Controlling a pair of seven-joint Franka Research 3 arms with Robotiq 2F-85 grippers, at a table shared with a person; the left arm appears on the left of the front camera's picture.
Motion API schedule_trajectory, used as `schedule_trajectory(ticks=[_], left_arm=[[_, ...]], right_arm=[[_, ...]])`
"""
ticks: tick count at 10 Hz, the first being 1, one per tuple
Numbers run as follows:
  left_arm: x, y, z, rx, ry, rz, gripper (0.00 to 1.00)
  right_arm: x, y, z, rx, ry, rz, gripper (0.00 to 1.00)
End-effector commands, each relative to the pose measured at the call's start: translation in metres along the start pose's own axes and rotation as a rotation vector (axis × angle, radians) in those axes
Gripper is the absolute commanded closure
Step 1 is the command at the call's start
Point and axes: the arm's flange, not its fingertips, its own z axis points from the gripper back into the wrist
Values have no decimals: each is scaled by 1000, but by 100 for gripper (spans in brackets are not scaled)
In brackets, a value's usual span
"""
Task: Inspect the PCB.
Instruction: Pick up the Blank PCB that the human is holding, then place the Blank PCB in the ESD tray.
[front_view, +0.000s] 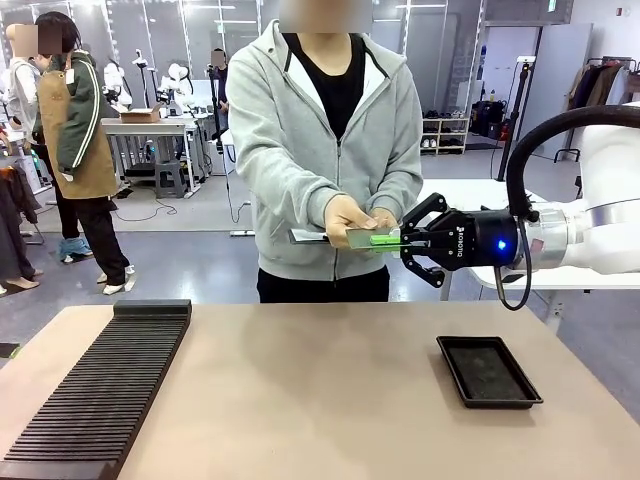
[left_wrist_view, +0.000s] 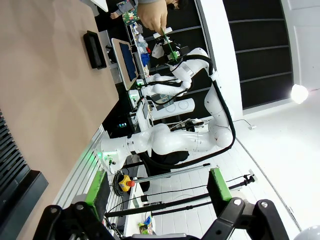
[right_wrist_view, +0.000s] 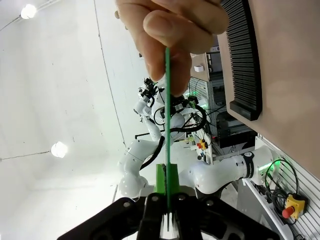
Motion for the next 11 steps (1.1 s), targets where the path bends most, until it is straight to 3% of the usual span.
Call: schedule_trajectory(ticks=[1,11], left_arm=[[-1,-1,1,1,0,3,0],[-1,-1,1,1,0,3,0]], right_arm=[[0,1,0,8,4,-6,100],[0,1,0,8,4,-6,100]])
